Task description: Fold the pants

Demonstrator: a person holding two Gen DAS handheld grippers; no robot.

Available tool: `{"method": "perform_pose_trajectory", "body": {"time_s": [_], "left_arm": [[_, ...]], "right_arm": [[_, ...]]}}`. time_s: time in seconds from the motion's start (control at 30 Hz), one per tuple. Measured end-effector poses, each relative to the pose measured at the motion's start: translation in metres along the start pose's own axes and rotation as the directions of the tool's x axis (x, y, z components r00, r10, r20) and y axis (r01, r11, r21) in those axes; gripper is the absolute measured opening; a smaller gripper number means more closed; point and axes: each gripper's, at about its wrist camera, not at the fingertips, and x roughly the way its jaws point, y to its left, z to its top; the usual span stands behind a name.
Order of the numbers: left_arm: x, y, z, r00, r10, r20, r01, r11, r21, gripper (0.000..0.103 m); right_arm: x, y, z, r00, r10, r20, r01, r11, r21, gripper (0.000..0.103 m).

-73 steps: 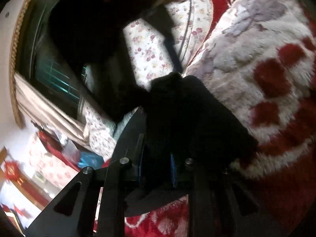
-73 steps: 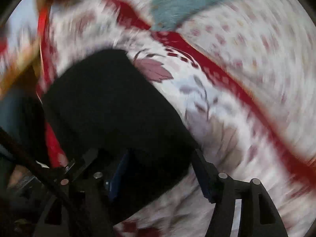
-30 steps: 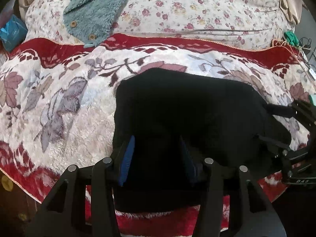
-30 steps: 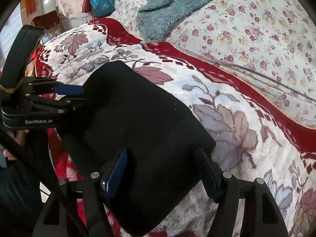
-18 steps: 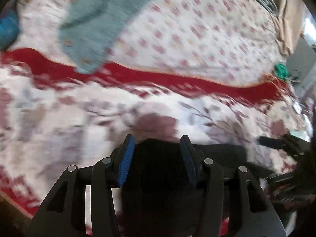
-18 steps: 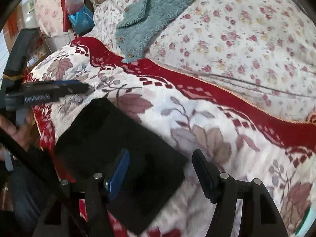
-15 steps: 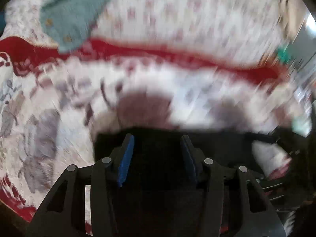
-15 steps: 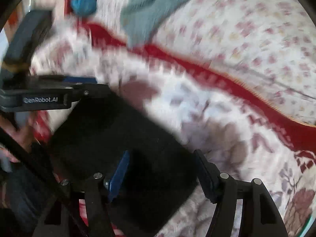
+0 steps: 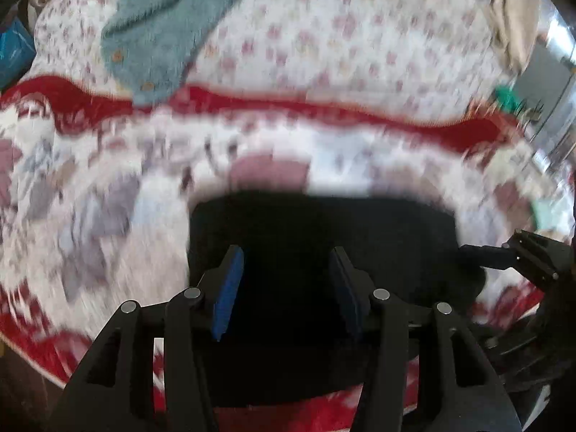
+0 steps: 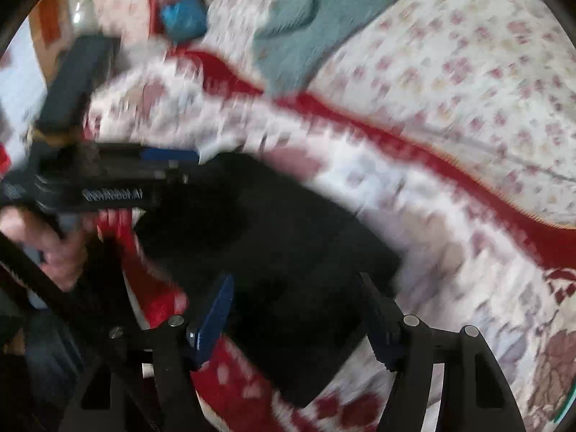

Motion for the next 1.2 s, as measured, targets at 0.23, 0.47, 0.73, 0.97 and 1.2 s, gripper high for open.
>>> {"method": "perform_pose_trajectory", "body": {"time_s": [0.23,0.47,0.73,0.97,1.2], "left_arm": [[0.011,-0.012,-0.015,0.996,0.082,0.027,-0.083,0.996,0.022,0.052],[0.008,-0.015,-0.02,0.991,0.103,0.08,-0.104,0.995,0.009,0.054],[0.009,-0.013,-0.018,0.992,0.041,0.119,-0.034,0.997,-0.064,0.077],[0.01,-0.018,-0.017,0.992,0.075,0.105,-0.071,0.997,-0.044,0.078],[0.011,-0.022,-0.017,0.989,0.099,0.107,-0.096,0.995,-0.04,0.078]], "right_arm": [[0.016,0.007,-0.024,0.997,-0.058,0.056,0.059,0.998,-0.016,0.074],[0.013,0.011,-0.03,0.992,-0.08,0.103,0.08,0.997,0.004,0.074],[0.013,0.012,-0.033,0.986,-0.102,0.13,0.099,0.995,0.03,0.075],[0.016,0.01,-0.02,0.996,-0.08,0.039,0.081,0.997,-0.021,0.075],[0.016,0.006,-0.023,0.996,-0.061,0.061,0.062,0.998,-0.016,0.077]]}}
